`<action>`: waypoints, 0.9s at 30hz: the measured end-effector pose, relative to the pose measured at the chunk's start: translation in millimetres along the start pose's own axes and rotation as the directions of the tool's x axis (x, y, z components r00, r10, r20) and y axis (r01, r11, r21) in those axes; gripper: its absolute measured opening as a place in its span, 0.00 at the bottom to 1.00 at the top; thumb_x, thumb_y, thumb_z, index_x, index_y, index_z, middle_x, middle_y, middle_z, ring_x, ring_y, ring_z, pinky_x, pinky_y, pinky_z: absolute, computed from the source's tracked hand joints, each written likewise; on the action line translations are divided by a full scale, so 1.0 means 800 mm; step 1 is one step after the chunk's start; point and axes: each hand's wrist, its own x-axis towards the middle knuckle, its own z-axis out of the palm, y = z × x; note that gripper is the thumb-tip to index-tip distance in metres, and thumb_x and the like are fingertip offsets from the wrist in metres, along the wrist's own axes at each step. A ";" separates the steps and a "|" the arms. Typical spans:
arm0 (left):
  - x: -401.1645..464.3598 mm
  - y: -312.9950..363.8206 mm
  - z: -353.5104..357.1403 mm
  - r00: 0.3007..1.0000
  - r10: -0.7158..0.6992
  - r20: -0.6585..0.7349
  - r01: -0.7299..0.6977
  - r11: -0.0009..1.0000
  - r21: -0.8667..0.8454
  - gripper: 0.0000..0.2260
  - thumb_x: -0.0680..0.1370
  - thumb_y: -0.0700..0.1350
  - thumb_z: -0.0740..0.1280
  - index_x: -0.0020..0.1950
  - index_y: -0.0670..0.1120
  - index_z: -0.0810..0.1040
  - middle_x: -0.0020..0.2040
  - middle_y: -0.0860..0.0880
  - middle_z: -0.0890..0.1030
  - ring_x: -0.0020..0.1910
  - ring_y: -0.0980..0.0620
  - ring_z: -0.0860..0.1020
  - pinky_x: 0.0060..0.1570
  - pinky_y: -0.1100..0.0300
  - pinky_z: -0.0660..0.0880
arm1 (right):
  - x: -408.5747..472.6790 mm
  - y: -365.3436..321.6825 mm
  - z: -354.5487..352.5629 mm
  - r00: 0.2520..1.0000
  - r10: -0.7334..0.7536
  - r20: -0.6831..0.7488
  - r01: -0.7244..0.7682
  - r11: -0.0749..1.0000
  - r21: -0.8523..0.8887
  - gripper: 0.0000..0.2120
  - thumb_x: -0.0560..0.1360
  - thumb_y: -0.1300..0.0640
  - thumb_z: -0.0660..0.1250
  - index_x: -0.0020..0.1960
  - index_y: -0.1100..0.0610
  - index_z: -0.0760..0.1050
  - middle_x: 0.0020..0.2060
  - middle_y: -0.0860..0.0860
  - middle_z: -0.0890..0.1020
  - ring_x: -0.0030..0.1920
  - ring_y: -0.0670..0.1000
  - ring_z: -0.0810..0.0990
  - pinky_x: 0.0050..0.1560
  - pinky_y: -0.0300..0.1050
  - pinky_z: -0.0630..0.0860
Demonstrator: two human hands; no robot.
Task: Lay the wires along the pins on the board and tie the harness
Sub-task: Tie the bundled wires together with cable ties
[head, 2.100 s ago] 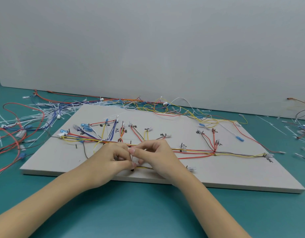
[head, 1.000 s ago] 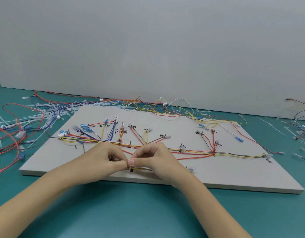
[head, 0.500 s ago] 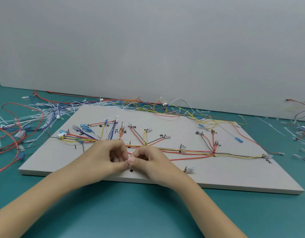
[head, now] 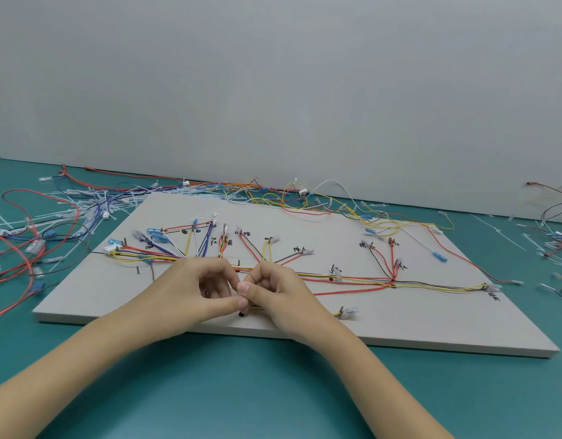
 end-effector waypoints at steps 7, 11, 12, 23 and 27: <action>0.002 0.000 0.001 1.000 0.010 0.019 -0.009 0.997 -0.081 0.05 0.71 0.46 0.75 0.35 0.50 0.83 0.34 0.45 0.82 0.31 0.57 0.75 0.33 0.63 0.69 | 0.003 -0.001 0.001 0.998 0.043 -0.039 -0.042 0.999 0.026 0.09 0.79 0.62 0.65 0.40 0.54 0.73 0.35 0.50 0.78 0.39 0.49 0.76 0.50 0.45 0.73; 0.001 0.001 0.003 0.999 0.007 0.039 -0.002 0.993 -0.118 0.07 0.71 0.45 0.76 0.33 0.51 0.83 0.33 0.46 0.82 0.31 0.57 0.73 0.33 0.65 0.68 | 0.002 -0.005 0.001 0.998 0.051 -0.040 -0.051 0.999 0.006 0.09 0.79 0.62 0.65 0.41 0.54 0.73 0.40 0.56 0.77 0.43 0.51 0.73 0.50 0.46 0.69; 0.001 0.001 0.003 0.999 0.001 0.041 0.004 0.992 -0.123 0.07 0.70 0.46 0.77 0.33 0.51 0.83 0.33 0.47 0.82 0.32 0.56 0.73 0.33 0.64 0.67 | 0.002 -0.006 0.001 0.998 0.055 -0.037 -0.054 0.998 0.021 0.08 0.79 0.62 0.65 0.41 0.55 0.73 0.40 0.57 0.78 0.43 0.52 0.74 0.50 0.47 0.70; 0.001 0.000 0.008 0.999 -0.035 0.040 0.039 0.994 -0.103 0.07 0.68 0.45 0.78 0.31 0.51 0.83 0.30 0.51 0.78 0.29 0.59 0.70 0.31 0.68 0.64 | 0.000 -0.009 -0.013 0.999 0.045 -0.020 -0.042 0.992 0.122 0.05 0.79 0.59 0.64 0.44 0.57 0.74 0.35 0.48 0.78 0.31 0.40 0.73 0.35 0.27 0.68; -0.001 0.001 0.009 0.997 -0.037 0.064 0.043 0.994 -0.097 0.05 0.67 0.49 0.77 0.32 0.52 0.83 0.31 0.51 0.79 0.31 0.57 0.71 0.33 0.64 0.65 | 0.000 -0.008 -0.013 1.000 0.012 -0.023 -0.009 0.990 0.138 0.03 0.78 0.60 0.66 0.46 0.58 0.75 0.35 0.49 0.78 0.31 0.39 0.73 0.35 0.28 0.69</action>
